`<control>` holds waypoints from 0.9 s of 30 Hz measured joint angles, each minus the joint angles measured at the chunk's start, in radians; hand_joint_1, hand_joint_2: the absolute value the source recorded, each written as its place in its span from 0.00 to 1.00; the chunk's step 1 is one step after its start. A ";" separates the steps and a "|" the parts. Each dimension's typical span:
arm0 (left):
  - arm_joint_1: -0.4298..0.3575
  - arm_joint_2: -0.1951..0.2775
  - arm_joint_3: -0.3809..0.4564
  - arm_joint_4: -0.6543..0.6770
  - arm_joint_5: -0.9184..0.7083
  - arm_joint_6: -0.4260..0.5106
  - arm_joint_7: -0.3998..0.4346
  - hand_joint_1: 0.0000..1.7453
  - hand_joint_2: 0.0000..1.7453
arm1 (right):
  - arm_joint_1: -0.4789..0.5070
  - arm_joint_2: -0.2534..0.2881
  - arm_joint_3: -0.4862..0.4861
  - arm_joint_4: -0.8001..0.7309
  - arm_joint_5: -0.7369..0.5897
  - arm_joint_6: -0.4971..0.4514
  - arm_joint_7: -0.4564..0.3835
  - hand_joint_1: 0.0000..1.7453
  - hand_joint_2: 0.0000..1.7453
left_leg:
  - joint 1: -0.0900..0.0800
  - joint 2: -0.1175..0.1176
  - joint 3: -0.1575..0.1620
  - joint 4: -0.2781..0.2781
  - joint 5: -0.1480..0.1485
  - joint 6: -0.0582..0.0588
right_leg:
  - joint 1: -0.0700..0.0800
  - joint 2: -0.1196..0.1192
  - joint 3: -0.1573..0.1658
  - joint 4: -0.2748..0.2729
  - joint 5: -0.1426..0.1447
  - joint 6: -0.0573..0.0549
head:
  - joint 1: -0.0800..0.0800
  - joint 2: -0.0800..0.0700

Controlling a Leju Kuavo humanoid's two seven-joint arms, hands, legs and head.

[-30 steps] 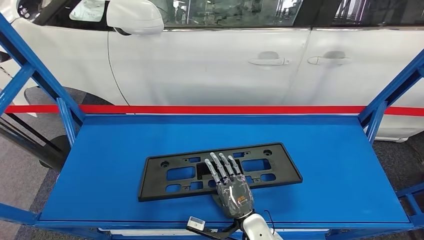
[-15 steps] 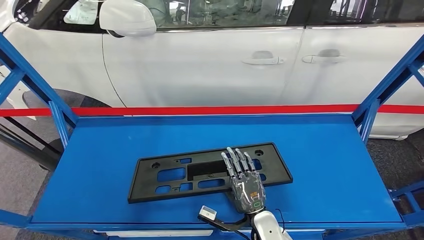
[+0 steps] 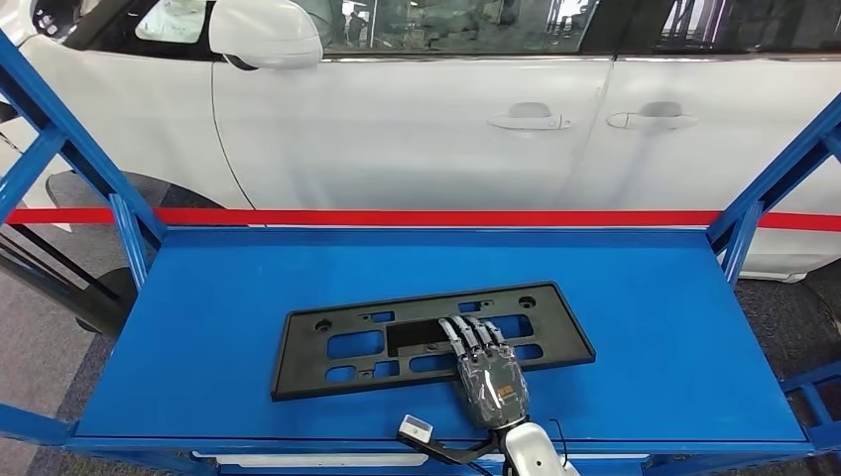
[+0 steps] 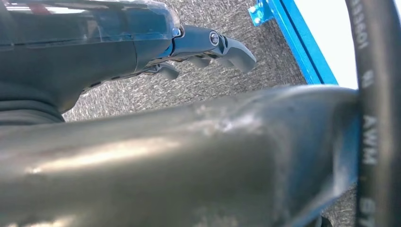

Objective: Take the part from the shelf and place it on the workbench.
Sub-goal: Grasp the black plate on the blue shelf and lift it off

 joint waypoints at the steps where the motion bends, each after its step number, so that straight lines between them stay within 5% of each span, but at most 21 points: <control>1: 0.000 0.000 0.002 0.000 -0.001 0.000 0.000 0.00 0.00 | 0.000 0.000 0.000 0.000 0.000 0.001 -0.002 0.91 1.00 | -0.002 0.000 -0.002 0.004 -0.003 -0.006 | 0.001 0.000 0.018 -0.040 0.011 -0.005 | 0.000 0.000; 6: -0.002 -0.001 0.009 0.000 -0.002 0.000 0.000 0.00 0.00 | -0.004 -0.001 0.000 0.000 -0.005 0.002 -0.006 0.89 1.00 | 0.002 0.000 -0.012 0.030 -0.026 -0.034 | 0.004 0.000 0.027 -0.065 0.016 -0.034 | 0.000 0.000; 9: -0.001 -0.002 0.011 0.000 -0.002 0.000 -0.001 0.00 0.00 | -0.007 -0.001 0.000 -0.001 -0.006 0.008 -0.008 0.88 1.00 | 0.004 0.000 -0.086 0.197 -0.116 -0.044 | 0.004 -0.005 0.029 -0.068 0.017 -0.045 | 0.000 0.000; 11: 0.001 -0.002 0.012 0.000 -0.003 0.000 -0.001 0.00 0.00 | -0.007 -0.001 0.000 0.000 -0.006 0.013 -0.008 0.88 1.00 | 0.004 0.000 -0.125 0.281 -0.139 -0.047 | 0.006 -0.006 0.028 -0.066 0.016 -0.046 | 0.000 0.000; 13: 0.002 -0.002 0.012 0.000 -0.004 0.000 -0.001 0.00 0.00 | -0.007 -0.001 0.000 0.000 -0.007 0.016 -0.008 0.89 1.00 | 0.004 0.000 -0.097 0.226 -0.091 -0.045 | 0.006 -0.005 0.029 -0.063 0.015 -0.046 | 0.000 0.000; 15: 0.001 -0.002 0.012 0.000 -0.004 0.000 -0.001 0.00 0.00 | -0.007 -0.001 0.000 -0.001 -0.008 0.017 -0.008 0.91 1.00 | 0.002 0.000 -0.032 0.090 -0.034 -0.038 | 0.008 -0.003 0.030 -0.059 0.012 -0.041 | 0.000 0.000; 17: 0.000 -0.002 0.012 0.000 -0.004 0.000 -0.001 0.00 0.00 | -0.007 -0.001 -0.001 -0.001 -0.010 0.018 -0.006 0.92 1.00 | -0.002 0.000 0.001 0.018 -0.018 -0.029 | 0.011 -0.001 0.029 -0.058 0.012 -0.032 | 0.000 0.000; 21: 0.000 -0.002 0.013 0.000 -0.007 0.000 -0.001 0.00 0.00 | -0.007 -0.002 -0.003 -0.002 -0.012 0.026 -0.005 0.93 1.00 | 0.001 0.002 0.007 0.001 -0.009 -0.005 | 0.011 0.001 0.025 -0.046 0.002 -0.010 | 0.000 0.000; 25: 0.000 -0.002 0.015 0.000 -0.013 0.000 -0.002 0.00 0.00 | -0.004 -0.002 -0.004 -0.002 -0.017 0.033 -0.006 0.95 1.00 | 0.003 0.007 0.005 -0.006 0.000 0.009 | 0.008 0.000 -0.077 0.167 -0.111 0.002 | 0.000 0.000; 27: 0.000 -0.002 0.017 0.000 -0.014 0.000 -0.002 0.00 0.00 | 0.000 -0.002 -0.004 -0.005 -0.035 0.029 -0.017 0.95 1.00 | 0.003 0.007 0.005 -0.005 -0.001 0.009 | 0.006 0.000 -0.099 0.209 -0.108 0.004 | 0.000 0.000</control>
